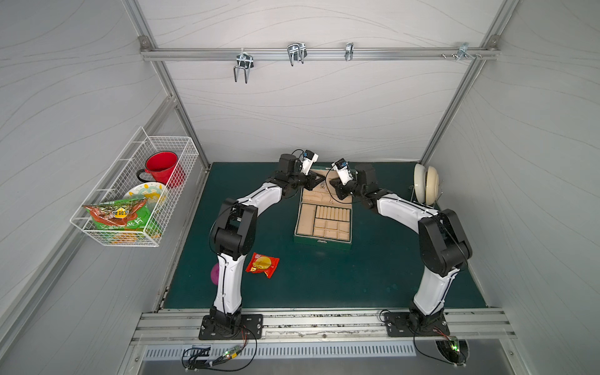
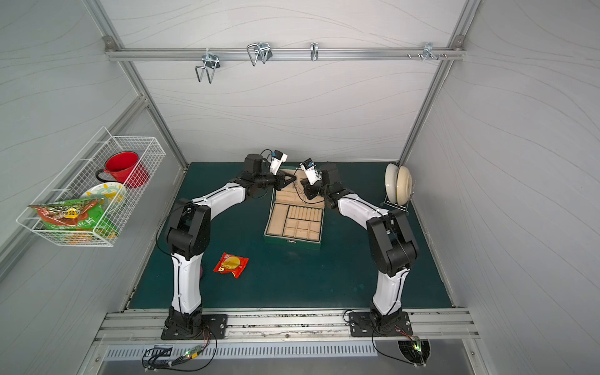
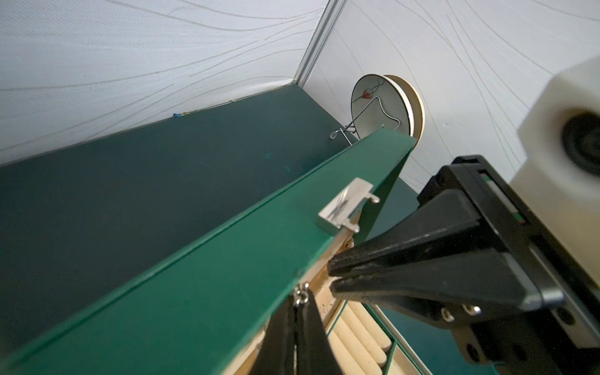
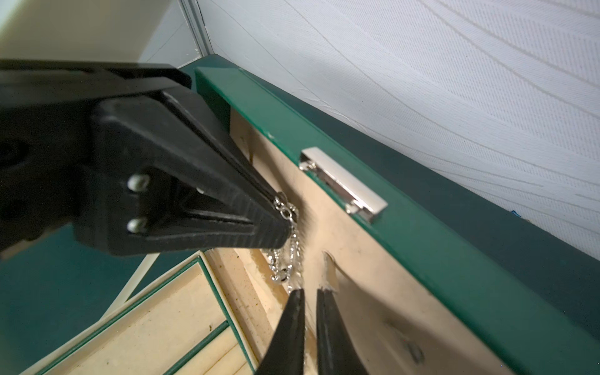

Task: Put jewelry chain into jewelry box
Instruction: Hang the necklace on the jewelry box clasp.

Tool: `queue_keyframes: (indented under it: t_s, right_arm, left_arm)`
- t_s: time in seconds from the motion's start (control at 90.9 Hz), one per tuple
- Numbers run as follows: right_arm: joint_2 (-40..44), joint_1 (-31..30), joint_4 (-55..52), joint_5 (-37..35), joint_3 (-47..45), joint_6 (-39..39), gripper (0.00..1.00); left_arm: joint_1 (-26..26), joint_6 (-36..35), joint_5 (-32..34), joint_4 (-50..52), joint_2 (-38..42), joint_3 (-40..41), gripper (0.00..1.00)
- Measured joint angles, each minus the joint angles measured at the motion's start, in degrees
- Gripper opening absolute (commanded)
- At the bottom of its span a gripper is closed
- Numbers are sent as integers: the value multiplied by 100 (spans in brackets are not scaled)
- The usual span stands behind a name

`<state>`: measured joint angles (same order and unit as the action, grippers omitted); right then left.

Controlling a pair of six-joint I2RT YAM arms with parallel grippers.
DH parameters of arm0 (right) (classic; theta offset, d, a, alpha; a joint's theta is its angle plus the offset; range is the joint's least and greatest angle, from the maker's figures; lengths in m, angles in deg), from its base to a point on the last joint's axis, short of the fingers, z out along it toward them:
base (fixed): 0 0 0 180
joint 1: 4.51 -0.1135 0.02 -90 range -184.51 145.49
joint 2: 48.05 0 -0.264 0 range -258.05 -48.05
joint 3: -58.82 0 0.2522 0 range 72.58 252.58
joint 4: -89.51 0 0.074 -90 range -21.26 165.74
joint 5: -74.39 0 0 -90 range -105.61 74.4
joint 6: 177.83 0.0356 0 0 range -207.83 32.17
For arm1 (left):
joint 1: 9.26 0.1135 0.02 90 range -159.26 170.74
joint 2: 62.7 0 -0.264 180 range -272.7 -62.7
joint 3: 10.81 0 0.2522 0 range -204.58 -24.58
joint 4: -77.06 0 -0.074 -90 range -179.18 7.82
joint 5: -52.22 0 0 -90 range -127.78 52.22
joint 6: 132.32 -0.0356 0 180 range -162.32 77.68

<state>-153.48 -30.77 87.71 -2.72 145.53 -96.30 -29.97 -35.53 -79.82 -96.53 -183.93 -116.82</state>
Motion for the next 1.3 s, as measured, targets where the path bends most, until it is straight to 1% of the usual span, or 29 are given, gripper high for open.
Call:
queue_keyframes:
  t_s: [0.055, 0.121, 0.22, 0.385, 0.506, 0.682, 0.814, 0.925, 1.09, 1.299]
  right_arm:
    - [0, 11, 2, -4, -17, 11, 12]
    - [0, 24, 2, -9, -17, 57, 12]
    - [0, 44, 13, 4, -17, 164, 22]
    - [68, 55, 232, 122, -289, 199, 29]
    - [155, 59, 354, 249, -590, 203, 32]
    - [219, 92, 726, 439, -960, 201, 36]
    - [219, 96, 1032, 568, -1110, 240, 41]
    - [216, 101, 1300, 669, -1152, 269, 42]
    - [118, 103, 1707, 758, -1150, 299, 42]
    - [-129, 103, 1860, 896, -1141, 387, 43]
  left_arm:
    - [-2, 48, 28, 20, 0, 0, 0]
    - [-9, 94, 48, 37, 0, 0, 0]
    - [-33, 118, 50, 61, 0, -2, 0]
    - [-107, 22, 50, 249, 2, -66, 0]
    - [-122, -236, -17, 623, 120, -109, 0]
    - [-122, -713, -186, 1338, 240, -490, 0]
    - [-120, -1014, -323, 1805, 302, -743, 0]
    - [-133, -1145, -424, 2063, 330, -817, 0]
    - [-170, -1261, -544, 2328, 356, -831, 0]
    - [-240, -1357, -564, 2511, 361, -905, 0]
